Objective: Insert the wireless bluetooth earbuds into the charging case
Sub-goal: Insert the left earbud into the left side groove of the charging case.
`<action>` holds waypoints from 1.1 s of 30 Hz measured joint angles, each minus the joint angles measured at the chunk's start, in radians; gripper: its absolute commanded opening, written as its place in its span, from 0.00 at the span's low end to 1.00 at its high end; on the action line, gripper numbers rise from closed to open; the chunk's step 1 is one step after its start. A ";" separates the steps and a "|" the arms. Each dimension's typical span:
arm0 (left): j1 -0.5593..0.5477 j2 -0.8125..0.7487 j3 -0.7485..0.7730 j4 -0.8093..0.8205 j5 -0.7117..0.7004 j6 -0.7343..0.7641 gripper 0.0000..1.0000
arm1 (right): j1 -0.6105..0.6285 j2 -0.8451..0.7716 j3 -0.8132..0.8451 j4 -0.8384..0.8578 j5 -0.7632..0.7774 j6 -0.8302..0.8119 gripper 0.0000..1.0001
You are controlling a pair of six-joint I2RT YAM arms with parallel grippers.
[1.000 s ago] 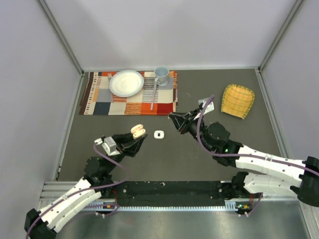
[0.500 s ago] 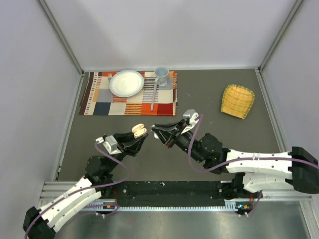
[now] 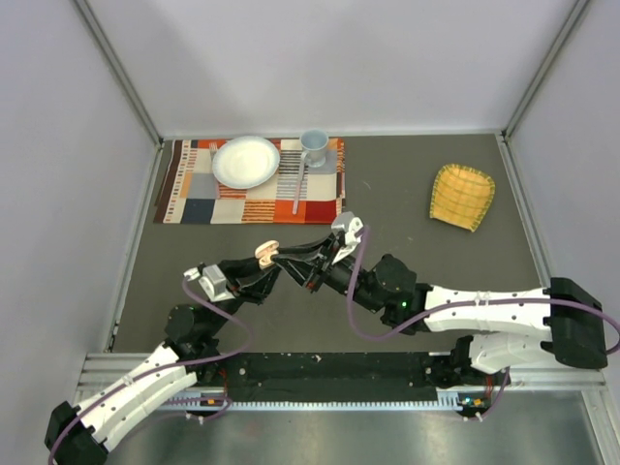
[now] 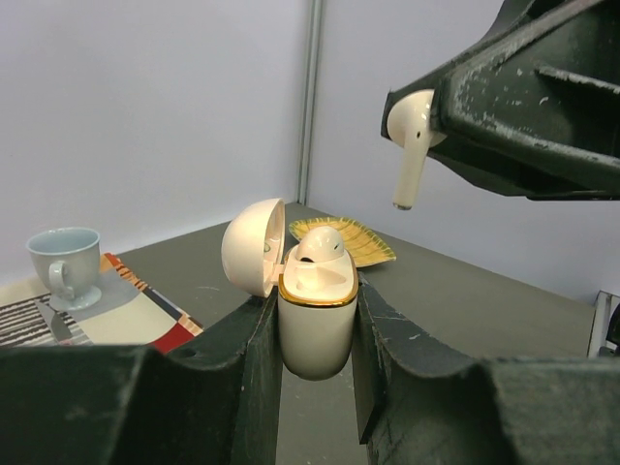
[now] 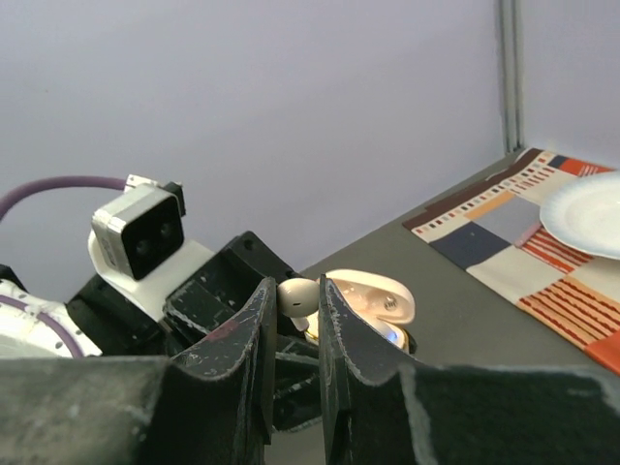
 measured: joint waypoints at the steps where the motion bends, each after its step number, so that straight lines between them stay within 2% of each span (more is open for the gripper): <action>1: 0.000 0.001 0.000 0.003 0.001 0.000 0.00 | 0.000 0.006 0.011 -0.004 -0.009 0.002 0.00; 23: 0.000 0.001 0.000 0.018 0.019 0.000 0.00 | 0.000 0.078 0.057 -0.046 -0.033 0.037 0.00; 33: 0.000 0.001 0.000 0.019 0.034 0.000 0.00 | 0.000 0.085 0.057 -0.016 0.014 0.035 0.00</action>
